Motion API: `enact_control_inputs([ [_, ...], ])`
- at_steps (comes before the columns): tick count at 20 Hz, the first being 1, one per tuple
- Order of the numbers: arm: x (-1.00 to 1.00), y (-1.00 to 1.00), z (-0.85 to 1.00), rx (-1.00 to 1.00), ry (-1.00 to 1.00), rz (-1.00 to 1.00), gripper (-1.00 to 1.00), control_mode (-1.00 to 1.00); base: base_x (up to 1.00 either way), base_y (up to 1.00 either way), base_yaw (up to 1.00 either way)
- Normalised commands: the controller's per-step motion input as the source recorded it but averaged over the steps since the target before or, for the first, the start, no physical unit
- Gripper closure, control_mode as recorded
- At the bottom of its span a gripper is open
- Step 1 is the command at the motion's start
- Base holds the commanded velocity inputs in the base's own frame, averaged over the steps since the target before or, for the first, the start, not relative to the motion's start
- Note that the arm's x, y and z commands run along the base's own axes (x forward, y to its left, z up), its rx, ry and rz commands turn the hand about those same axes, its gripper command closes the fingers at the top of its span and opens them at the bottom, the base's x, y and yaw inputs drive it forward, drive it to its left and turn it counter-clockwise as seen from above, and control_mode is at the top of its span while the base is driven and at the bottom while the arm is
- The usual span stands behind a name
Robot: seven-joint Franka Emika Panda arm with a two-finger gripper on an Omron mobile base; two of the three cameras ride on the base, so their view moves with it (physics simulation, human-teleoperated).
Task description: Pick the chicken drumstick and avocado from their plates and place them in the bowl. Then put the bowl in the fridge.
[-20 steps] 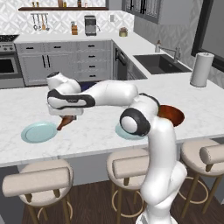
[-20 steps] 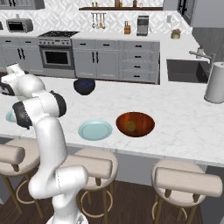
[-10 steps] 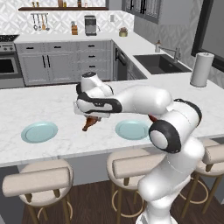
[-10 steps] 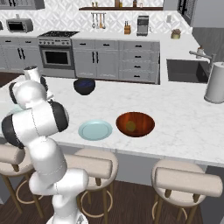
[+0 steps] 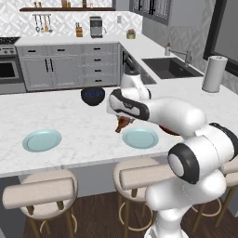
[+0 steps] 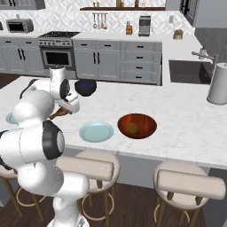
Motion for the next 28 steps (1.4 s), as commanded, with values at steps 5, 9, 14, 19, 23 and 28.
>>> enact_control_inputs([
  [5,0.19,-1.00,0.05,0.00,0.00,0.00,1.00,-1.00,0.00,0.00,0.00],
  [9,0.19,-1.00,0.00,0.00,0.00,0.07,1.00,-1.00,0.00,0.00,0.00],
  [14,0.04,-1.00,0.00,0.00,0.00,0.21,1.00,-1.00,0.00,0.00,0.00],
  [19,0.01,-1.00,0.06,-0.05,0.00,0.17,1.00,-1.00,0.00,0.00,0.00],
  [23,0.33,-1.00,0.00,-0.15,0.00,0.10,1.00,-1.00,0.00,0.00,0.00],
  [28,0.53,-0.82,0.00,-0.13,0.00,0.10,1.00,-1.00,0.00,0.00,0.00],
])
